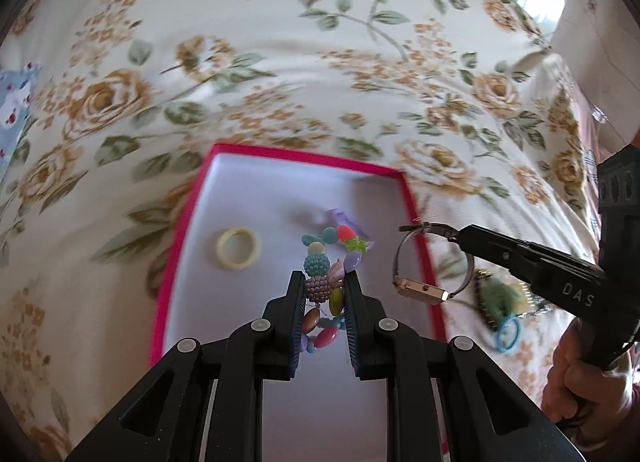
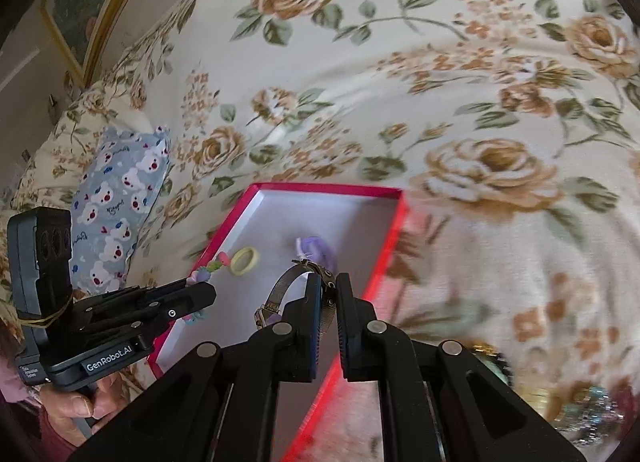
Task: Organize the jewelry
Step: 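Carry the watch and bracelet into the box and open both tools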
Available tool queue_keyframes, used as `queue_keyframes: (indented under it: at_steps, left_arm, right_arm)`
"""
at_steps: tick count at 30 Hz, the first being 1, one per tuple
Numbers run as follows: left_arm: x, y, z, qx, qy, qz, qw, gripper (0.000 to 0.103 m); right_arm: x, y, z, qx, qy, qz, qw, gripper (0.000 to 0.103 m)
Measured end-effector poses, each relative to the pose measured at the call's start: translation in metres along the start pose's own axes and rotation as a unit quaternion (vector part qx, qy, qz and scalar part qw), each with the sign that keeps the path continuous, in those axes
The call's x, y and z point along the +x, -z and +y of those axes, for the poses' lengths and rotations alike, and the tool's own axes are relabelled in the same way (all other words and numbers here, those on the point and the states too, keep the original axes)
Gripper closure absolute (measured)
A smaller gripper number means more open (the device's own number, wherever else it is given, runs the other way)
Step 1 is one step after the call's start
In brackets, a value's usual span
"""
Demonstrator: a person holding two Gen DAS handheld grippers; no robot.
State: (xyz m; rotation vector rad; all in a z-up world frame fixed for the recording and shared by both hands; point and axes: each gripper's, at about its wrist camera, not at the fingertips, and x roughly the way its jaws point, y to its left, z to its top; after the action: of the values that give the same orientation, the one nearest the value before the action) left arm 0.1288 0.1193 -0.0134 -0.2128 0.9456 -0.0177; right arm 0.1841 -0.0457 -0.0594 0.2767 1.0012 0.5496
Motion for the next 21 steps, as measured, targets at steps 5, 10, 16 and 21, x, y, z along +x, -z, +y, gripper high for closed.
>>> queue_keyframes:
  at_steps: [5, 10, 16, 21]
  left_arm:
    - [0.016, -0.001, 0.015, -0.012, -0.013, 0.012, 0.9998, 0.086]
    - [0.037, -0.003, 0.024, -0.015, -0.029, 0.024, 0.9992, 0.086]
    - [0.058, -0.004, 0.025, -0.009, -0.043, 0.036, 0.9984, 0.086]
    - [0.070, -0.004, 0.026, -0.009, -0.044, 0.044, 0.9980, 0.085]
  right_arm:
    - [0.021, 0.004, 0.008, -0.003, 0.001, 0.011, 1.000, 0.096]
    - [0.042, 0.006, 0.009, -0.008, 0.007, 0.023, 1.000, 0.096]
    - [0.059, 0.007, 0.013, -0.032, 0.029, 0.042, 0.998, 0.097]
    - [0.068, 0.008, 0.016, -0.056, 0.049, 0.057, 0.996, 0.099]
